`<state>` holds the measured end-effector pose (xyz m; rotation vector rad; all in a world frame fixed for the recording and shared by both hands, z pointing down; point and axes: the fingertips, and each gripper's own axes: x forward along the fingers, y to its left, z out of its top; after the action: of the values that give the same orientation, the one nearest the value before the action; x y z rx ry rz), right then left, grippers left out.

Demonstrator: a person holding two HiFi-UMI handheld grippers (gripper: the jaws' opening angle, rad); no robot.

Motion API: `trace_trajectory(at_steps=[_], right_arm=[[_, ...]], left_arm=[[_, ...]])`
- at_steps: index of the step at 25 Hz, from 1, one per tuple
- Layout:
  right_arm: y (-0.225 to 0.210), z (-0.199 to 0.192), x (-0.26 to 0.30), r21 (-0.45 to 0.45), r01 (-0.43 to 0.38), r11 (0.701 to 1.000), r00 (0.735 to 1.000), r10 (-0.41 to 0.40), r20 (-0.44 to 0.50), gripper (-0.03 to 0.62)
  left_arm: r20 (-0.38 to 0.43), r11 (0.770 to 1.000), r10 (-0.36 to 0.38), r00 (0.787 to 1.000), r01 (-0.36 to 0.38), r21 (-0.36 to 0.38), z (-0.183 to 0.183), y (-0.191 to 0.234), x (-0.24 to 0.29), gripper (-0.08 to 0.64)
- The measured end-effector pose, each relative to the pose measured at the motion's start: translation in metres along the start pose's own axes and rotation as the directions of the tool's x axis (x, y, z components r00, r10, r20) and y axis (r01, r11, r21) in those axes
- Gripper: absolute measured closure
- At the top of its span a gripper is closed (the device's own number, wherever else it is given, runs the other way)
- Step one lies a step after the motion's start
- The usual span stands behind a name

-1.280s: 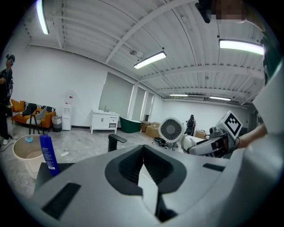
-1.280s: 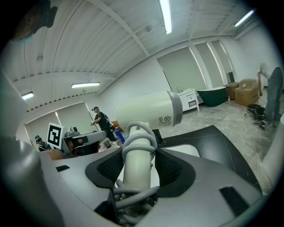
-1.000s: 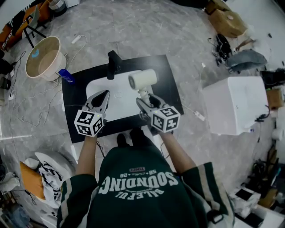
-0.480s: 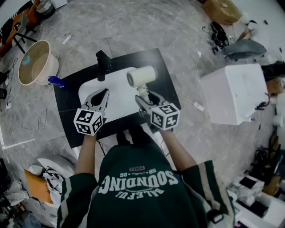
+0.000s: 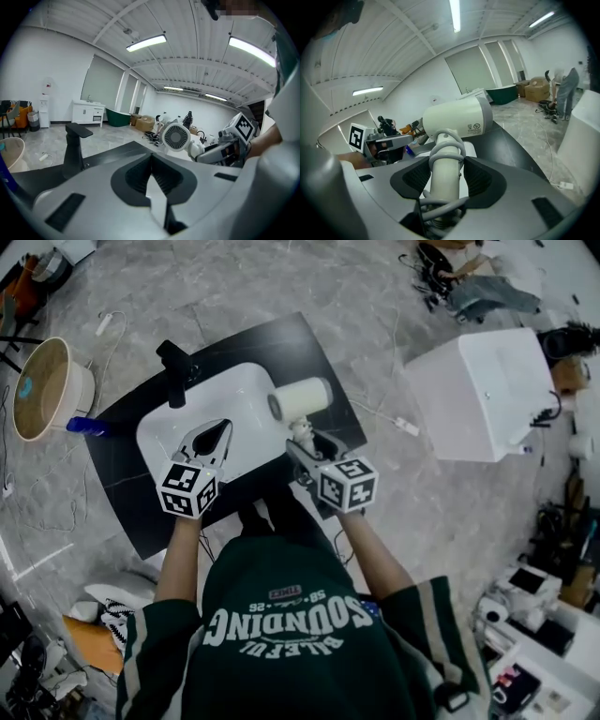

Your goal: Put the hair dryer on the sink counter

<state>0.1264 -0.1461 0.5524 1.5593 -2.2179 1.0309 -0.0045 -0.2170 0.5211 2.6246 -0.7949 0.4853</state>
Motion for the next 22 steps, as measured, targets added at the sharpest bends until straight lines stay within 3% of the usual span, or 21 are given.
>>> trace_trajectory(at_steps=[9, 14, 22], right_arm=[[-0.043, -0.059, -0.008, 0.024, 0.056, 0.998, 0.996, -0.054, -0.075, 0.376], [-0.056, -0.093, -0.013, 0.084, 0.086, 0.993, 0.99, -0.076, -0.122, 0.376], [-0.085, -0.099, -0.003, 0.101, 0.105, 0.989, 0.984, -0.089, -0.155, 0.376]], left_arm=[[-0.029, 0.999, -0.046, 0.999, 0.045, -0.031, -0.009, -0.008, 0.031, 0.558], [-0.058, 0.997, -0.066, 0.996, 0.063, -0.052, -0.023, -0.013, 0.039, 0.558], [-0.084, 0.994, -0.082, 0.993, 0.075, -0.075, -0.03, -0.02, 0.056, 0.558]])
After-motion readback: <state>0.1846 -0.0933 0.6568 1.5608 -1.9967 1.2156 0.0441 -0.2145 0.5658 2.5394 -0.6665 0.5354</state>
